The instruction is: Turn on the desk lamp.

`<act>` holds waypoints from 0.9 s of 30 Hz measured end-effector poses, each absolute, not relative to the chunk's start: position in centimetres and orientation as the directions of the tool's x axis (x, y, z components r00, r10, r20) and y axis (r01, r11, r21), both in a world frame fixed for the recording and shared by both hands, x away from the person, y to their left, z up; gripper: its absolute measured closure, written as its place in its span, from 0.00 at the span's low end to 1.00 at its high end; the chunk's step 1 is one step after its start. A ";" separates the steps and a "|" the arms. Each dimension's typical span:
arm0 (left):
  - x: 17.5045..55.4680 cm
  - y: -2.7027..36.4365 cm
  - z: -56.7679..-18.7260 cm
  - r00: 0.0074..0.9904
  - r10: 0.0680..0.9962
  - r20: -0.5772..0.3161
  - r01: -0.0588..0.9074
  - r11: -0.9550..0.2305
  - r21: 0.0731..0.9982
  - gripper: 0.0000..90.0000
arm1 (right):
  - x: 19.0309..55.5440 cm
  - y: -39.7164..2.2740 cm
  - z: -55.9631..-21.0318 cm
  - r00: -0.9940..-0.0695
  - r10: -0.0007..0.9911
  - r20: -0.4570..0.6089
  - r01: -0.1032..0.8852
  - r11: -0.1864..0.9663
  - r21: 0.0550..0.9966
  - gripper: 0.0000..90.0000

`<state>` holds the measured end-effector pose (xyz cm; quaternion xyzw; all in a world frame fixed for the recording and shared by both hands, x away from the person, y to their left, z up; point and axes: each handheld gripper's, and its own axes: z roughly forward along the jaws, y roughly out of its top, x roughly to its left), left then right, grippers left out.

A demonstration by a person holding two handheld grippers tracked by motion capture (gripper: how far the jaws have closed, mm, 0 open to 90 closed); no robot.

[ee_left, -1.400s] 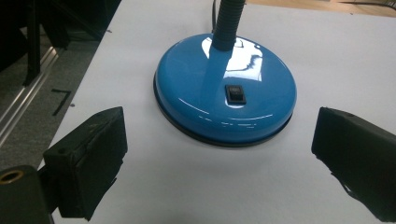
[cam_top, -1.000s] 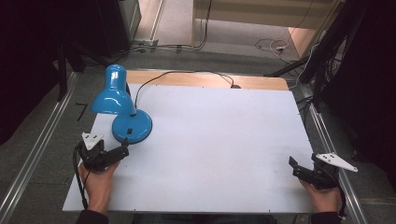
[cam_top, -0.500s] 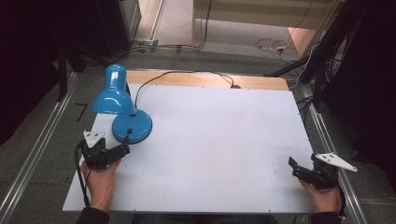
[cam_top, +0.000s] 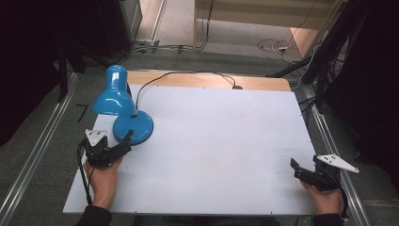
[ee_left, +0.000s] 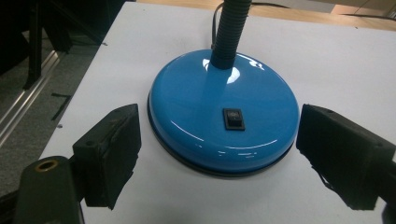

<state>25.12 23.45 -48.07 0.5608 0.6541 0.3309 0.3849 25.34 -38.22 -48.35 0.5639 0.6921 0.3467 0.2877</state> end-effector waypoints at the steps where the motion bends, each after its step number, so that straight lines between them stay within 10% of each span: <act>1: 25.3 23.4 -48.1 -0.075 0.988 -0.132 0.475 0.152 0.867 0.20 | 25.3 -38.2 -48.3 -0.198 0.980 -0.008 0.581 0.124 0.804 0.13; 10: 26.1 23.4 -48.1 -0.067 0.990 -0.125 0.475 0.142 0.869 0.34 | 25.4 -38.2 -48.4 -0.199 0.980 -0.008 0.583 0.125 0.803 0.13; 27: 28.1 23.3 -48.6 -0.029 0.991 -0.133 0.489 0.130 0.863 0.88 | 25.4 -38.2 -48.4 -0.199 0.980 -0.009 0.583 0.125 0.803 0.13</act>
